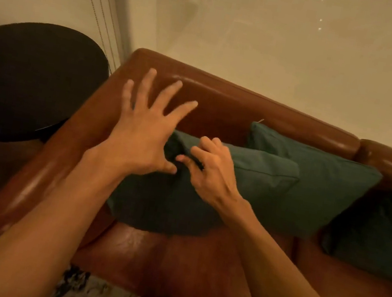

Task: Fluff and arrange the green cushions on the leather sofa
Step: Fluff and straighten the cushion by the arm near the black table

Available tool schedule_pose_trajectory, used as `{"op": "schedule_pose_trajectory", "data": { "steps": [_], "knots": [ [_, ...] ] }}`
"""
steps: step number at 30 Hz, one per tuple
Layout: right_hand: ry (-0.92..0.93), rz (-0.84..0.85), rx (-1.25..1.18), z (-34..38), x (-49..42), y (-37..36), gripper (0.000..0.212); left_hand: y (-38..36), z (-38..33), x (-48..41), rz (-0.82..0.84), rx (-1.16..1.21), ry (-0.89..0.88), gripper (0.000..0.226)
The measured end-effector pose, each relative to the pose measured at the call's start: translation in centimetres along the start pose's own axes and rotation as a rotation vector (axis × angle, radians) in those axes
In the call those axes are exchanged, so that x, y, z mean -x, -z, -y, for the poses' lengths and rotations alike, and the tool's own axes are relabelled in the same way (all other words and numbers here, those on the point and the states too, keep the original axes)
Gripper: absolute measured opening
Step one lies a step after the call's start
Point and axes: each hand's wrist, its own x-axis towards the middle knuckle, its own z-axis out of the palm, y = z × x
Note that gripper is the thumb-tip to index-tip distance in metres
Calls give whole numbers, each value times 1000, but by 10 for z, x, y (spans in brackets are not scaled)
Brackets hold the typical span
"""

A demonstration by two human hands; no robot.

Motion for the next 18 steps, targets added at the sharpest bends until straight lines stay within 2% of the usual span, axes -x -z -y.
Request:
{"op": "schedule_pose_trajectory", "data": {
  "steps": [2, 4, 7, 11, 13, 15, 17, 18],
  "knots": [
    [-20, 98, 27, -4, 23, -12, 32, -27, -14, -9, 336, -182, -68, 124],
    [-52, 165, 44, -4, 43, -22, 29, -56, -21, -7, 523, -132, -78, 111],
    [-174, 302, 29, 0, 60, -29, 32, -95, -17, 9, 569, 34, -8, 96],
    [-279, 444, -105, 8, 80, -26, 27, -127, -4, 51, 598, 71, 63, 87],
    [-310, 368, -240, 10, 89, -23, 21, -134, 1, 72, 538, 58, 63, 75],
    [-430, 115, -336, 6, 98, -18, 12, -139, 7, 90, 493, 47, 45, 63],
    [-673, -133, -364, -9, 104, -10, 7, -144, 11, 106, 462, 93, 55, 55],
    [-828, -189, -383, -19, 104, -6, 12, -148, 12, 113, 434, 122, 68, 52]
  ]
}}
